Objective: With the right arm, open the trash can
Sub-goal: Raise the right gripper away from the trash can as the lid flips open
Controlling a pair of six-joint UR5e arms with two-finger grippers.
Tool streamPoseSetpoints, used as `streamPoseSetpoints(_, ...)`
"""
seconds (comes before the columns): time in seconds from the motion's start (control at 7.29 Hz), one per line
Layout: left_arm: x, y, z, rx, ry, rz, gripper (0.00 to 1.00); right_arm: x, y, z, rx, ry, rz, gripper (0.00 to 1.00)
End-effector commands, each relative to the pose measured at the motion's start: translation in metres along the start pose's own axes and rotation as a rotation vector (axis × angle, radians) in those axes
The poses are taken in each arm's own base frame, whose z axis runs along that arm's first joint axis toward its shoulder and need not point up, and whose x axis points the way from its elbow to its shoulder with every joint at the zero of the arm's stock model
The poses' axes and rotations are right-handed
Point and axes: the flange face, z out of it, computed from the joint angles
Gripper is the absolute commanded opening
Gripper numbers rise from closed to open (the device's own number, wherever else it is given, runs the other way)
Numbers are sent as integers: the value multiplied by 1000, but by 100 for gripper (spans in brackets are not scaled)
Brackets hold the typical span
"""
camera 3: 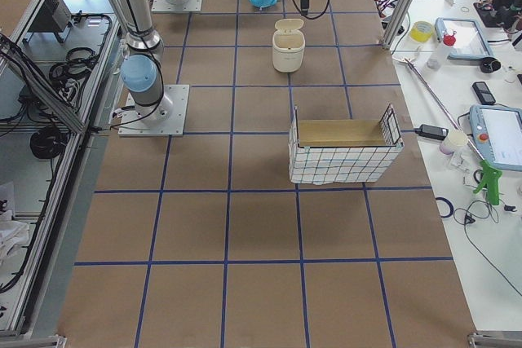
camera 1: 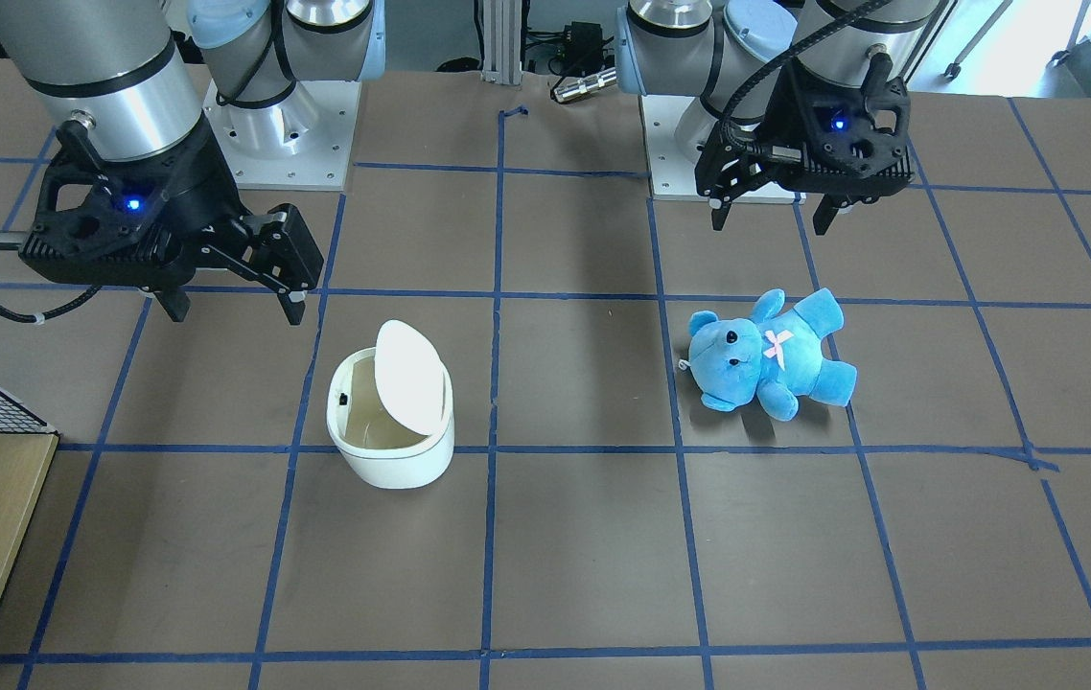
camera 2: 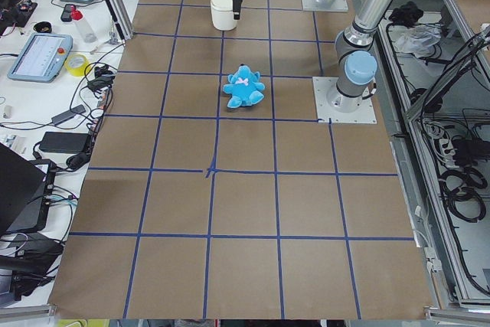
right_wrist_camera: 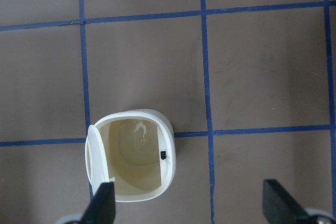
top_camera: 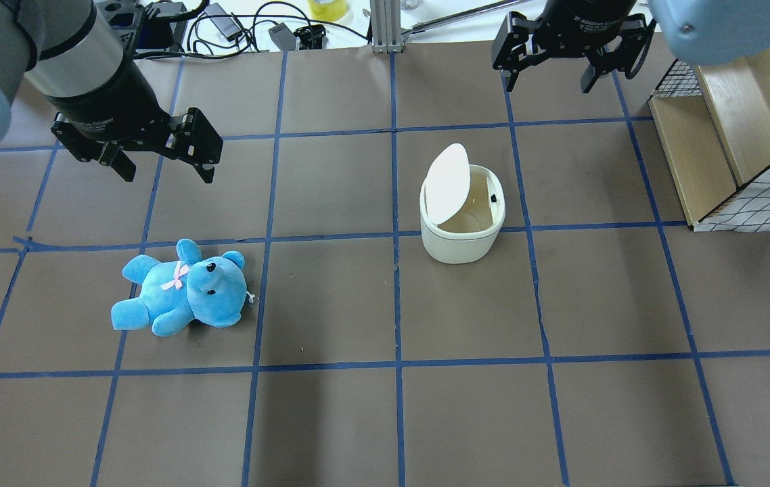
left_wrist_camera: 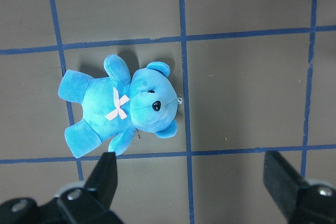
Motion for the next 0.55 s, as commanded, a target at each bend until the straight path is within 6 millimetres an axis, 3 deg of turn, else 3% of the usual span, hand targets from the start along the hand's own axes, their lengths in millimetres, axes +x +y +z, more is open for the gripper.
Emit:
streamPoseSetpoints(0.0, 0, 0, 0, 0, 0, 0, 100, 0, 1, -2, -1, 0, -2, 100)
streamPoseSetpoints(0.41, 0, 0, 0, 0, 0, 0, 100, 1, 1, -1, -5, 8, -2, 100)
